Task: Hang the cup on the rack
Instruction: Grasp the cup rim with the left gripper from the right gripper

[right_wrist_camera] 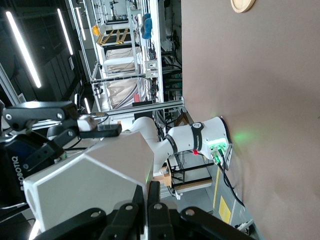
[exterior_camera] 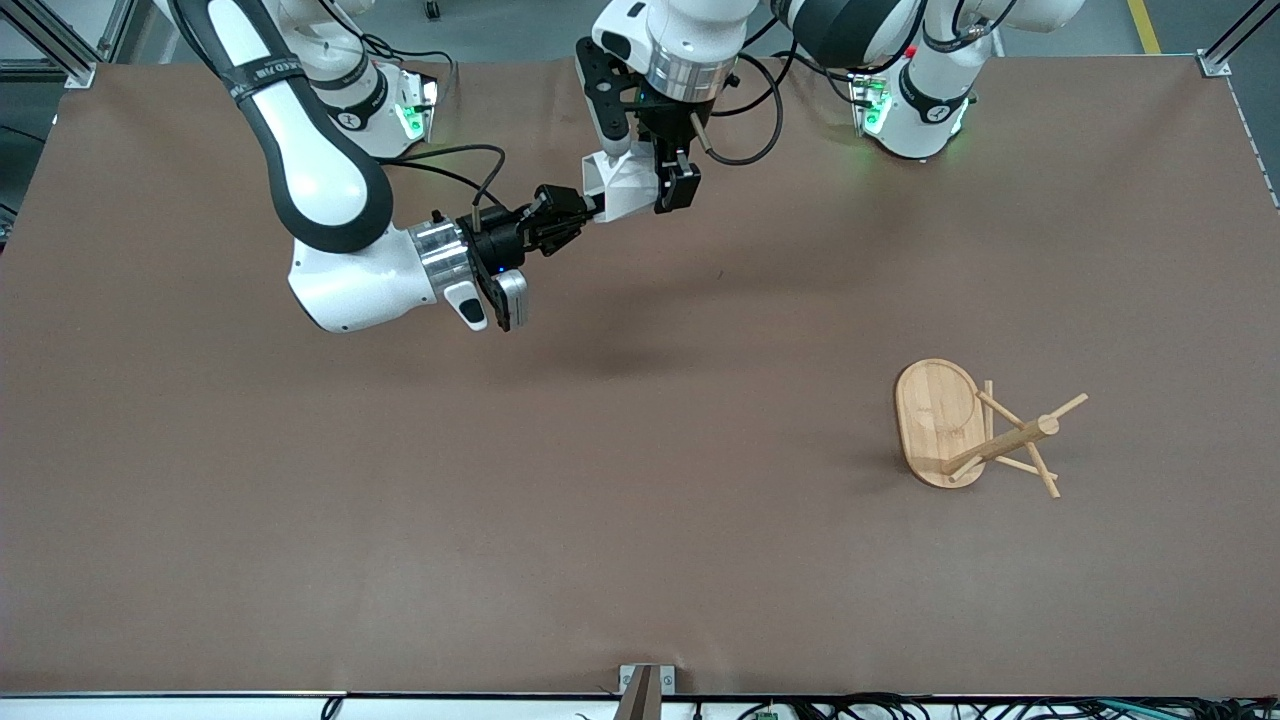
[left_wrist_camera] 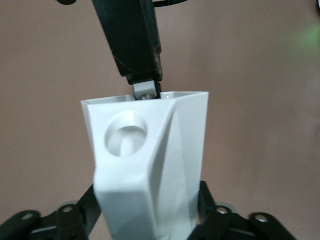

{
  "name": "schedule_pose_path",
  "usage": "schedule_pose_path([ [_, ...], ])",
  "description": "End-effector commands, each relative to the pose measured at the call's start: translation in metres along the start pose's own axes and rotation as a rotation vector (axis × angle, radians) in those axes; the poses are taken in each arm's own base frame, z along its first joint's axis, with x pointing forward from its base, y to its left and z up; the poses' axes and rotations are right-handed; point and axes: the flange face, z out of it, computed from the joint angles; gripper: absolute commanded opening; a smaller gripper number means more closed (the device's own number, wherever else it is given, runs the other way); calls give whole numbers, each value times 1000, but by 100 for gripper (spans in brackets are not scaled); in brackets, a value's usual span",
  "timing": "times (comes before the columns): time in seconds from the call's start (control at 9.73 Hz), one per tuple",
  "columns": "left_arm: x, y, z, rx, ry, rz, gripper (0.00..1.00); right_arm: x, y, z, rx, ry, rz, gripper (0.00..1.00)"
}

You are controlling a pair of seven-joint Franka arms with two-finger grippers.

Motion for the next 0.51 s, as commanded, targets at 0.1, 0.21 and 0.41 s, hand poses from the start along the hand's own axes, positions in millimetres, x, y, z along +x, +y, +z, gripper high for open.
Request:
schedule_pose_path([
  [0.1,-11,-24,12,-10,-7,-85,17,-7,-16,6,55,-14,-15,9],
  [0.21,-16,-37,9,-5,-5,-145,17,-8,-22,2,60,-19,-18,99],
  [0.41,-30,-65,7,8,-6,-306,17,-9,-32,-29,31,27,-43,100],
])
